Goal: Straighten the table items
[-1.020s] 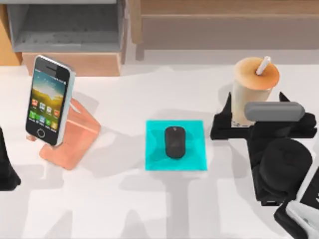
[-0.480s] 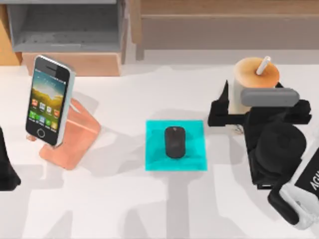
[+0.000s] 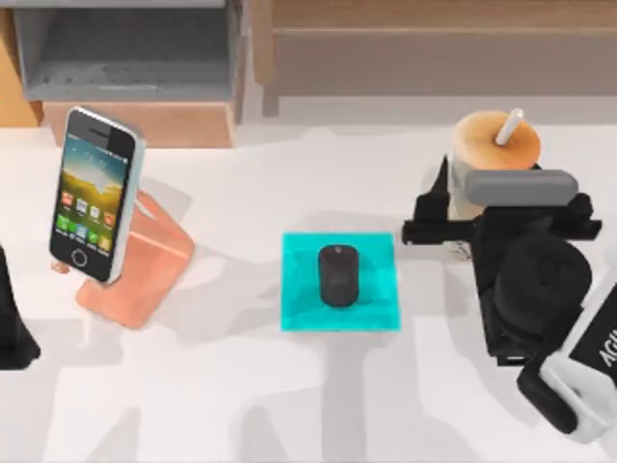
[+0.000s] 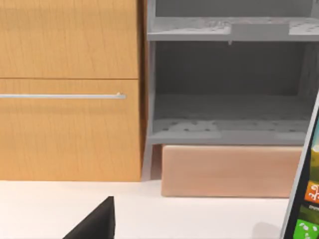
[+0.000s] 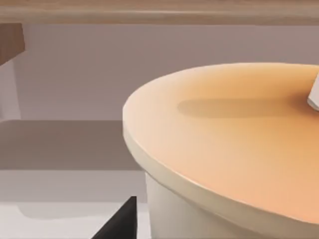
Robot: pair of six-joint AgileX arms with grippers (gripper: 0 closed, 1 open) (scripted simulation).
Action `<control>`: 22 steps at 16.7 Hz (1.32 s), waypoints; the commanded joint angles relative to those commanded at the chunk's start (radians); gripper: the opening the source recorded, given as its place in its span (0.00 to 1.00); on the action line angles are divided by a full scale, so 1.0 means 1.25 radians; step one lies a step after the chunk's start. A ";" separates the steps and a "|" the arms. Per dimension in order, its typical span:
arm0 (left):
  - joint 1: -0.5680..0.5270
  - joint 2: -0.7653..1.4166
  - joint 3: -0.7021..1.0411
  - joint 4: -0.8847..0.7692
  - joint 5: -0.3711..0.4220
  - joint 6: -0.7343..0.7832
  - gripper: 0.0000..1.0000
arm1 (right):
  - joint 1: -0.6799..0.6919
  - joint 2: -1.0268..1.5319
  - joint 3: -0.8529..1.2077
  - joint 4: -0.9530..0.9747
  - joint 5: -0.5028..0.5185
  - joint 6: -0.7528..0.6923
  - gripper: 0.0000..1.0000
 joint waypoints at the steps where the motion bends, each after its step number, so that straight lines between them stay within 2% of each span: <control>1: 0.000 0.000 0.000 0.000 0.000 0.000 1.00 | 0.000 0.000 0.000 0.000 0.000 0.000 0.62; 9: 0.000 0.000 0.000 0.000 0.000 0.000 1.00 | 0.000 0.000 0.000 0.000 0.000 0.000 0.02; 22: 0.000 0.000 0.000 0.000 0.000 0.000 1.00 | 0.001 -0.031 -0.003 -0.029 0.000 0.002 0.00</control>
